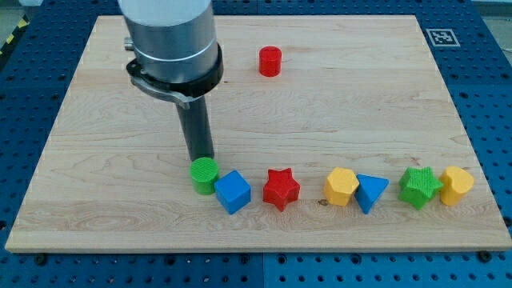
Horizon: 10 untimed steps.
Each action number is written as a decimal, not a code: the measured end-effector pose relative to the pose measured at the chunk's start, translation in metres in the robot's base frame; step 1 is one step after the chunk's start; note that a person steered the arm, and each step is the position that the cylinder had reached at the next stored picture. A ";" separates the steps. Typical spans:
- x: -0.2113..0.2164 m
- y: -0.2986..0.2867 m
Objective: Separate the green circle from the blue cube
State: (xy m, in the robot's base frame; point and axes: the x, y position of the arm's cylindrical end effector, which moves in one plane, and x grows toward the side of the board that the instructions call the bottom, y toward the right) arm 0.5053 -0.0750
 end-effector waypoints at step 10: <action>0.003 0.004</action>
State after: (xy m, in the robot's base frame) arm 0.5086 -0.0710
